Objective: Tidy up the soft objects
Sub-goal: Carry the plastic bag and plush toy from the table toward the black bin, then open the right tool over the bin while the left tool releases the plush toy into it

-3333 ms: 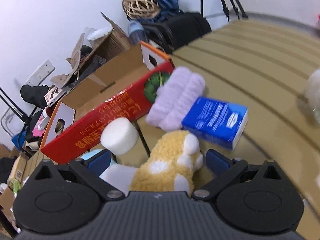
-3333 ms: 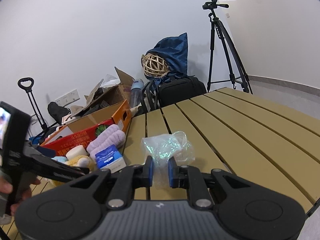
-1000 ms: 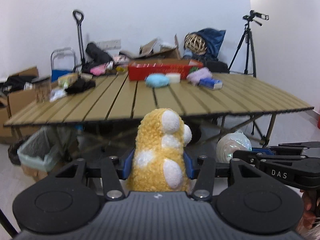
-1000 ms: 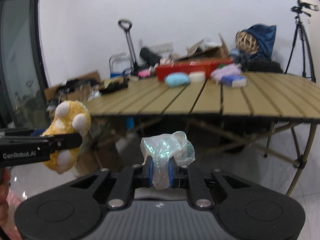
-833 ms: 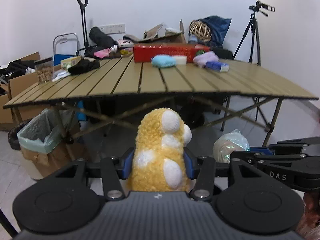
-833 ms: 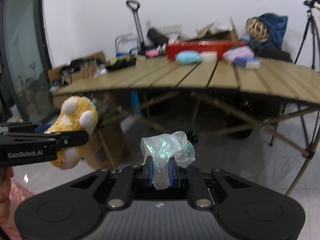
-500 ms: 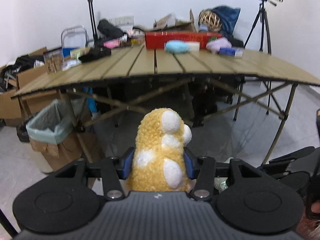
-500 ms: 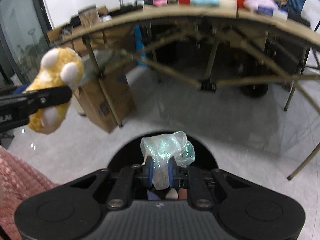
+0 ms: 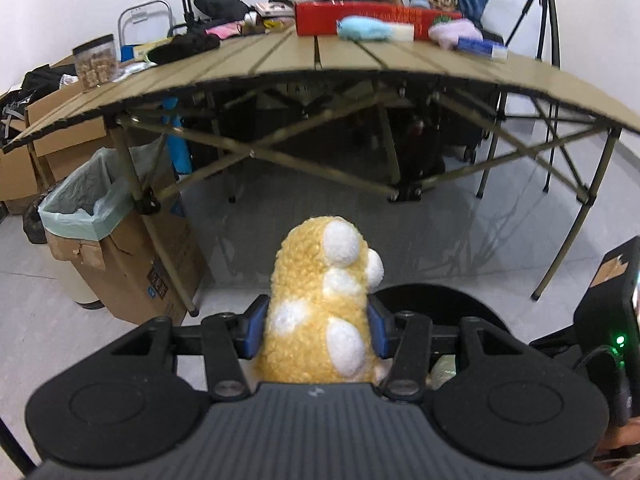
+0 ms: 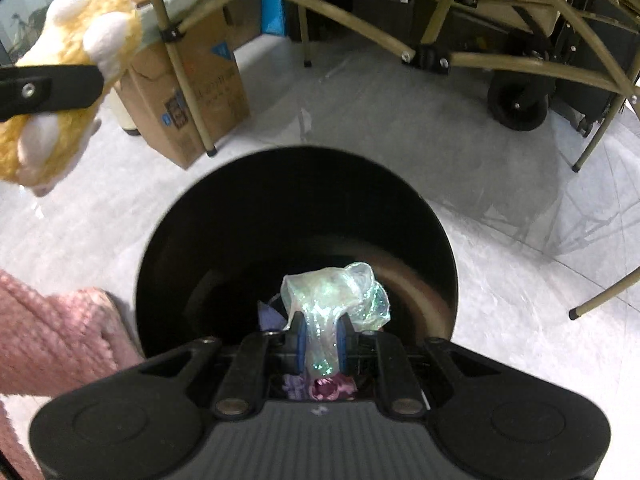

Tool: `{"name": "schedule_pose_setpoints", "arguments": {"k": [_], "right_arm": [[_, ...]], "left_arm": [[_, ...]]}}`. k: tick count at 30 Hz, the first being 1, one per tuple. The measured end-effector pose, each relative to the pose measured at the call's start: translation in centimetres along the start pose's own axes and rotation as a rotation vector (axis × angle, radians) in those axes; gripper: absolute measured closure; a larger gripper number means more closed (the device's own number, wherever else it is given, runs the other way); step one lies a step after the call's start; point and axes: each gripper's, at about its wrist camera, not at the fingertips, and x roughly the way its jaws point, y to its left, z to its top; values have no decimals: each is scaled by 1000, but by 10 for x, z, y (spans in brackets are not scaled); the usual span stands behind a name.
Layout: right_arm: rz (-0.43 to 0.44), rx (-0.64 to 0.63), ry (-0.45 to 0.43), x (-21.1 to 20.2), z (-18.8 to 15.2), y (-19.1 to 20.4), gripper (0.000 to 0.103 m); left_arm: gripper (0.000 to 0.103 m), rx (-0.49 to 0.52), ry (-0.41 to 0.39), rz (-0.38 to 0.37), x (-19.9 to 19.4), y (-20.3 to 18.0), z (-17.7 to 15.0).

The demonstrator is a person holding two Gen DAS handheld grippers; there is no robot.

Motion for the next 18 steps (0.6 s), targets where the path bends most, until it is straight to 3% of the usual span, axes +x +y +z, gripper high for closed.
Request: {"name": "schedule_pose_setpoints", "arguments": {"k": [6,9,12,14,17,18], "right_arm": [[-5,-6,23,7,1,-5,87],[1,-13,33,9,2,-2,81],[6,-8,41,11,3,-4,68],[14,1,36,10,5,-5,42],[20,0,19,4,6,-6,18],[19,-3,14,1,6,-7,14]], "left_arm": [[52,26,22,-19,14,-7,-5],[52,29,25,-22,17,-7,-7],[52,17,33,-28,18,-6,-8],[52,13,33,-38,19,-7,-7],[52,2,38,-66,23,-11,-5],[52,-2,40,-79,24,-12,-4]]}}
